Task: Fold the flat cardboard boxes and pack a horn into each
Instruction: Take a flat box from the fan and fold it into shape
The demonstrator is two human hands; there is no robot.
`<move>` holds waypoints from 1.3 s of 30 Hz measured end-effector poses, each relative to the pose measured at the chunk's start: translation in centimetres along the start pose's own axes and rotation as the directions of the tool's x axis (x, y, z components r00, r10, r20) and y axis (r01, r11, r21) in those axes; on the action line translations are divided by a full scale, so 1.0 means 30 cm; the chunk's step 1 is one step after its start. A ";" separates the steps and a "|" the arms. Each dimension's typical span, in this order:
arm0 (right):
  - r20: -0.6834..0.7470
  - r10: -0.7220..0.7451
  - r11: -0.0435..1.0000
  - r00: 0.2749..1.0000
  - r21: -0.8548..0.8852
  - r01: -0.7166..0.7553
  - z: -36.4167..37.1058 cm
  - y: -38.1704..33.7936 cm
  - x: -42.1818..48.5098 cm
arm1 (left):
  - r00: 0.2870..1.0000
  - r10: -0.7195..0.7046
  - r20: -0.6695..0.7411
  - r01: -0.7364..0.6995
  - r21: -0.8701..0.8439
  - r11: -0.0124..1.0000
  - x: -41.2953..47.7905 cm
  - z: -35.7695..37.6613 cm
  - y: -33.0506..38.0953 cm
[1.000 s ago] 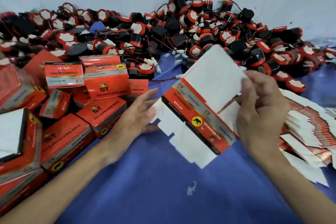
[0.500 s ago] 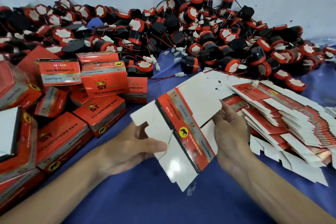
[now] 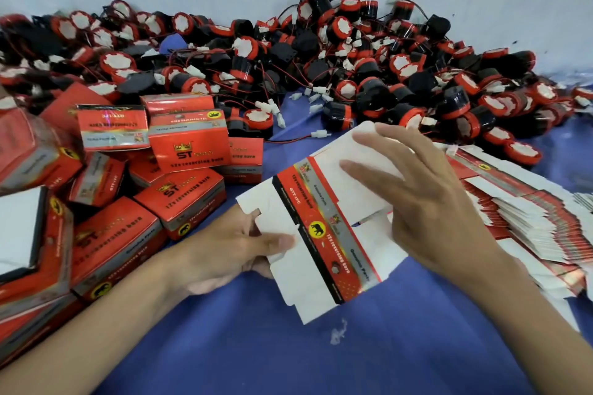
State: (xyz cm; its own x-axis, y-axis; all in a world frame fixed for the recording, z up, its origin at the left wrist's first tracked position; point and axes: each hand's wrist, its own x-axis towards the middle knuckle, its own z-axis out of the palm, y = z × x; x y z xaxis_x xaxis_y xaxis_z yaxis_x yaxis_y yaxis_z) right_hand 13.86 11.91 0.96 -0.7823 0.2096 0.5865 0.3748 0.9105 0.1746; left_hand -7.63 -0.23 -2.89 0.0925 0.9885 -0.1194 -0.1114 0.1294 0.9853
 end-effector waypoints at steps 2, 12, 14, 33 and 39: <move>0.114 0.048 0.995 0.992 -0.095 -0.037 -0.008 0.014 0.001 | 1.000 -0.005 0.007 0.005 0.007 1.000 -0.003 -0.006 0.011; 0.457 0.005 0.872 0.889 0.433 -0.228 0.020 -0.136 -0.006 | 0.955 -0.163 0.246 0.181 -0.050 0.982 -0.016 0.013 0.006; 0.484 0.033 0.792 0.874 0.521 -0.319 0.032 -0.143 -0.003 | 0.964 -0.174 0.200 0.216 -0.215 0.952 -0.019 -0.006 0.006; 0.420 0.125 0.798 0.899 0.496 -0.343 0.028 -0.159 -0.013 | 0.961 0.242 0.131 -0.275 0.474 0.836 -0.002 0.049 -0.012; 0.238 0.049 0.931 0.970 0.341 -0.131 0.005 -0.171 -0.005 | 0.890 0.445 -0.098 -0.352 0.472 0.809 0.010 0.034 -0.009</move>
State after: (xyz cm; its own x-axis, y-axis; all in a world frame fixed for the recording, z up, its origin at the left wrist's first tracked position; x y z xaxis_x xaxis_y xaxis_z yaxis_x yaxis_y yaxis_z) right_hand 11.98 7.26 -0.14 -0.8591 0.3327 0.3889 0.2813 0.9418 -0.1842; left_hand -6.58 -0.06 -3.07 -0.0647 0.9452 0.3201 0.3440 -0.2800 0.8963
